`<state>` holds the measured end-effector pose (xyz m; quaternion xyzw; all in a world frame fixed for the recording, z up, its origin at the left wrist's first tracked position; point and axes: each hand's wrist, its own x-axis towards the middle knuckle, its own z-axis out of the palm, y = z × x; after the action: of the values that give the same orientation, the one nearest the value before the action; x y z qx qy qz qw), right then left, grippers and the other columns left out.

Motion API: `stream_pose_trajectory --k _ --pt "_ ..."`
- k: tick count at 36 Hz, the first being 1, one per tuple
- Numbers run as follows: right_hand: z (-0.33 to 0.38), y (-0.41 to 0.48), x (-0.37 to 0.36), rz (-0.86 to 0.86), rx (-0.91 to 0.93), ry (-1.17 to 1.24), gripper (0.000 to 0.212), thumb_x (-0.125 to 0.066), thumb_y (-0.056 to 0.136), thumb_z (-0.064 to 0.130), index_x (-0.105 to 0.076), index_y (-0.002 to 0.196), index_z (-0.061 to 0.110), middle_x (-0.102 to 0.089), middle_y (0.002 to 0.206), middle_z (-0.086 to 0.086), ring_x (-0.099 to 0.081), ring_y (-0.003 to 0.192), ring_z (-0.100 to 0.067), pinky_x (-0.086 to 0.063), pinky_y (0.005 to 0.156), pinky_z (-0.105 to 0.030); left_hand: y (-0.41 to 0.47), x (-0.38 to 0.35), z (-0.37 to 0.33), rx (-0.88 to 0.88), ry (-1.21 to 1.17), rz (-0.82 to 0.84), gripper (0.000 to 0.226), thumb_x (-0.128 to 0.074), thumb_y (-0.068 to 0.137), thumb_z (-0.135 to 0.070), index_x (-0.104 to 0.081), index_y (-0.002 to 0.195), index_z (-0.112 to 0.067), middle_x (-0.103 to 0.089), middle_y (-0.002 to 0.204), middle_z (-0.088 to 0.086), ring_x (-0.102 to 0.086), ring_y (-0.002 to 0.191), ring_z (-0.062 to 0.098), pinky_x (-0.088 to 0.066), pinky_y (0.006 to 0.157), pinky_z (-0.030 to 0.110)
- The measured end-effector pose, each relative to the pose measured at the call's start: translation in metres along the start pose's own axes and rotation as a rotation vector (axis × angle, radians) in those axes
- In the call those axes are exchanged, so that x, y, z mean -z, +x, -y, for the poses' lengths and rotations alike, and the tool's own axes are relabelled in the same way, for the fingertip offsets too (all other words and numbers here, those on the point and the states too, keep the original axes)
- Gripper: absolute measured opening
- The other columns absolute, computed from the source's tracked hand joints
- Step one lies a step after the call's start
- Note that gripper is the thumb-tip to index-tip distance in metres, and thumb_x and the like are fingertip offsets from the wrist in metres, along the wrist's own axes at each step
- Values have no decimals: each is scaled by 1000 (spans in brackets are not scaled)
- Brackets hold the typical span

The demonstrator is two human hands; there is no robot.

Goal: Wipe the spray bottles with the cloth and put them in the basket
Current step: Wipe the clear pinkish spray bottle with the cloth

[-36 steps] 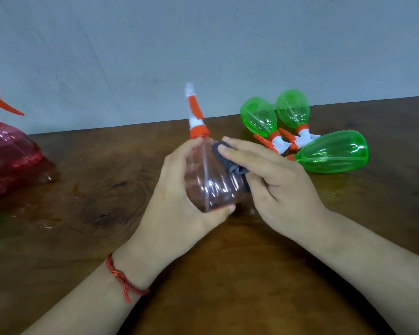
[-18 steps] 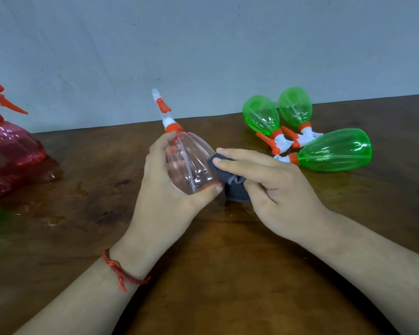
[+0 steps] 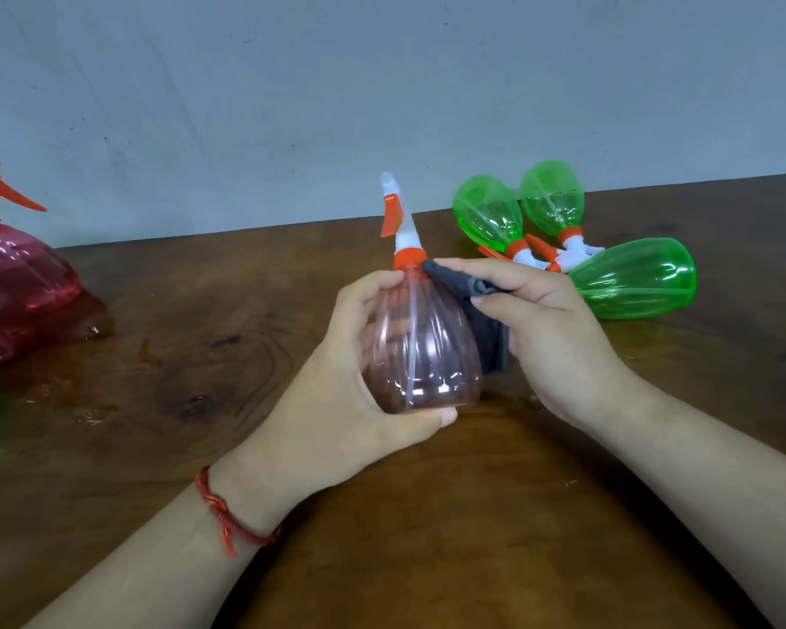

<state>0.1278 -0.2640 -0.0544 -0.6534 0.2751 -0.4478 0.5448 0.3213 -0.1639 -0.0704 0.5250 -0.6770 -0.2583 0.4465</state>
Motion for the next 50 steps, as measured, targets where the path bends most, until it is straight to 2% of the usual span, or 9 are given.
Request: stream_pose_trajectory --k 2,6,11,16,21,28,35,44,50 --pt "0 -1 0 -11 8 -15 55 -44 100 -13 -79 117 26 -77 123 6 -68 123 -13 -49 115 -46 1 0 1 -2 59 8 116 -101 72 -21 -26 160 -34 -47 156 -18 -51 147 12 -50 116 31" --pt "1 -4 -1 18 29 -81 52 -45 103 -9 -77 122 27 -76 123 14 -67 122 -6 -52 111 -37 1 -2 -1 -23 115 -7 118 -101 72 -24 -26 162 -32 -44 156 -23 -49 147 7 -46 116 21" --pt "1 -6 -2 43 85 -174 52 -46 103 -10 -74 129 27 -73 129 20 -62 127 1 -49 112 -28 0 -2 -1 -83 199 -69 116 -101 72 -30 -30 164 -25 -43 159 -14 -48 148 13 -47 120 33" --pt "-3 -6 -2 76 167 -265 54 -50 99 -10 -74 125 30 -70 135 18 -58 133 2 -44 114 -21 5 5 3 -47 80 -249 112 -102 69 -24 -36 159 -27 -52 153 -11 -55 142 15 -53 113 39" --pt "-9 -8 -3 133 237 -411 56 -51 99 -14 -75 129 26 -68 139 14 -56 135 2 -42 116 -22 8 19 9 22 115 -336 113 -103 68 -28 -35 158 -34 -50 152 -15 -55 142 11 -54 113 39" --pt "-7 -13 -4 172 334 -536 59 -48 96 -17 -75 132 22 -65 143 12 -54 137 2 -41 116 -19 10 20 11 33 193 -381 111 -102 69 -31 -35 158 -30 -50 151 -14 -56 139 12 -54 112 34" --pt "-4 -17 -9 229 458 -659 62 -45 92 -11 -69 140 20 -59 152 7 -50 143 -3 -40 119 -24 10 19 7 59 196 -373 109 -100 70 -35 -34 157 -31 -51 147 -17 -56 132 -1 -53 107 21" --pt "-2 -15 -8 162 458 -656 57 -44 97 -8 -66 143 18 -57 154 6 -47 145 -1 -40 119 -24 5 11 5 -33 222 -215 108 -101 70 -34 -38 157 -31 -50 150 -14 -53 142 16 -53 113 37" --pt "1 -8 -3 69 288 -476 54 -46 105 -9 -65 143 24 -63 144 18 -51 138 6 -40 114 -15 1 2 -4 -88 176 -102 113 -102 70 -33 -36 161 -25 -48 155 -9 -53 144 21 -52 114 38"
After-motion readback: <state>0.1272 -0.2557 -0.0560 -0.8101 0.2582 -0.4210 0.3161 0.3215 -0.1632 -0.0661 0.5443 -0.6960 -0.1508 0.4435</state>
